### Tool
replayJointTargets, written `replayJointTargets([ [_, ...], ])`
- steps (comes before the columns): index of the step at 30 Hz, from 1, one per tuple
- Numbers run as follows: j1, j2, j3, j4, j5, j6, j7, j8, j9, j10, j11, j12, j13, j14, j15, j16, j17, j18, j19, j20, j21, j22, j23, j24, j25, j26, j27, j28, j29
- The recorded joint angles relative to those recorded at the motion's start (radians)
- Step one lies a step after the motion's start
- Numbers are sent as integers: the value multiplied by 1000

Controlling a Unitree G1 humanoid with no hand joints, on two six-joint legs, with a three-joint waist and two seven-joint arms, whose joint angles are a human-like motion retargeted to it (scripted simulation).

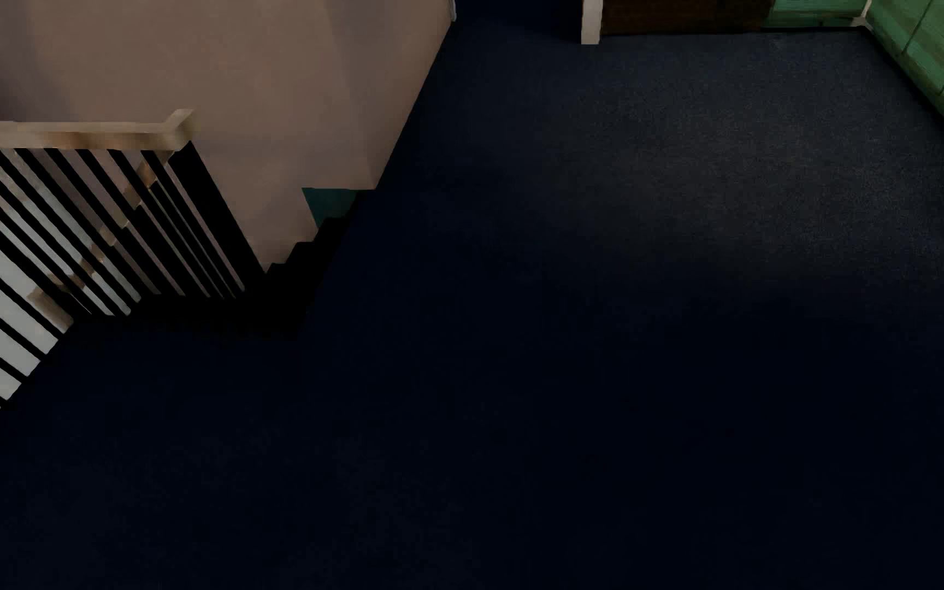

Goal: Walk towards the door

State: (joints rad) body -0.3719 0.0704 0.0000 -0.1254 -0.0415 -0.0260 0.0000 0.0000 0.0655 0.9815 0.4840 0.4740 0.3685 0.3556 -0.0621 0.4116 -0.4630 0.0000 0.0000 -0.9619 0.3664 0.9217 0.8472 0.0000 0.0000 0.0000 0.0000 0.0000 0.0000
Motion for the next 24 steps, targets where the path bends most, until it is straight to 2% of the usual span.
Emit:
replayJointTargets([
  [1,-11,42,19,0,7,-7,0,0,22,-170,3,-19,-13,72,-22,1,-4,0,0,28,-78,-7,-73,0,0,0,0,0,0],
  [2,2,96,31,1,17,-12,0,0,48,-335,-1,-39,-26,63,-44,4,-10,0,0,68,-128,-23,-133,0,0,0,0,0,0],
  [3,15,148,34,3,28,-21,0,0,65,-477,-9,-57,-38,-51,-67,12,-16,0,0,122,-156,-49,-178,0,0,0,0,0,0],
  [4,24,191,39,10,32,-35,0,0,74,-558,-8,-73,-44,-237,-84,22,-19,0,0,183,-167,-80,-206,0,0,0,0,0,0],
  [5,9,220,41,29,44,-39,0,0,72,-561,-3,-92,-44,-330,-91,33,-19,0,0,236,-166,-105,-215,0,0,0,0,0,0],
  [6,-21,249,46,24,36,-51,0,0,68,-558,7,-119,-39,-271,-85,40,-16,0,0,271,-153,-117,-197,0,0,0,0,0,0],
  [8,-26,276,82,1,-4,-72,0,0,25,-523,41,-159,-21,-118,-6,40,-10,0,0,313,-47,-114,-82,0,0,0,0,0,0],
  [9,-34,244,79,-21,-40,-87,0,0,-6,-494,117,-173,-26,-83,87,38,-3,0,0,310,69,-100,23,0,0,0,0,0,0],
  [11,55,63,62,-48,-130,-108,0,0,-24,-484,441,-207,-29,-166,322,43,19,0,0,255,317,-71,200,0,0,0,0,0,0],
  [12,73,-109,33,-77,-163,-118,0,0,-48,-500,629,-246,-32,-213,314,41,23,0,0,217,399,-52,220,0,0,0,0,0,0],
  [13,168,-177,-13,-75,-159,-104,0,0,-23,-520,756,-253,-6,-279,213,42,29,0,0,220,407,-56,210,0,0,0,0,0,0],
  [14,282,-211,-66,-57,-140,-83,0,0,12,-547,809,-244,40,-351,123,45,30,0,0,232,364,-68,169,0,0,0,0,0,0],
  [15,377,-256,-114,-25,-106,-62,0,0,33,-562,797,-223,87,-434,60,54,37,0,0,254,310,-94,139,0,0,0,0,0,0],
  [17,515,-336,-154,4,-72,-43,0,0,58,-561,572,-196,138,-550,-11,76,57,0,0,287,273,-135,122,0,0,0,0,0,0],
  [20,649,-338,-160,2,-38,-44,0,0,82,-556,56,-189,125,-611,116,82,65,0,0,285,351,-133,135,0,0,0,0,0,0],
  [21,689,-333,-159,3,-33,-41,0,0,81,-555,-30,-185,125,-617,151,79,62,0,0,266,342,-123,126,0,0,0,0,0,0],
  [23,779,-372,-155,16,-34,-31,0,0,81,-559,43,-148,123,-599,145,67,48,0,0,234,308,-113,116,0,0,0,0,0,0],
  [24,811,-371,-178,37,-33,-20,0,0,69,-576,94,-118,119,-541,177,56,40,0,0,214,289,-103,123,0,0,0,0,0,0],
])
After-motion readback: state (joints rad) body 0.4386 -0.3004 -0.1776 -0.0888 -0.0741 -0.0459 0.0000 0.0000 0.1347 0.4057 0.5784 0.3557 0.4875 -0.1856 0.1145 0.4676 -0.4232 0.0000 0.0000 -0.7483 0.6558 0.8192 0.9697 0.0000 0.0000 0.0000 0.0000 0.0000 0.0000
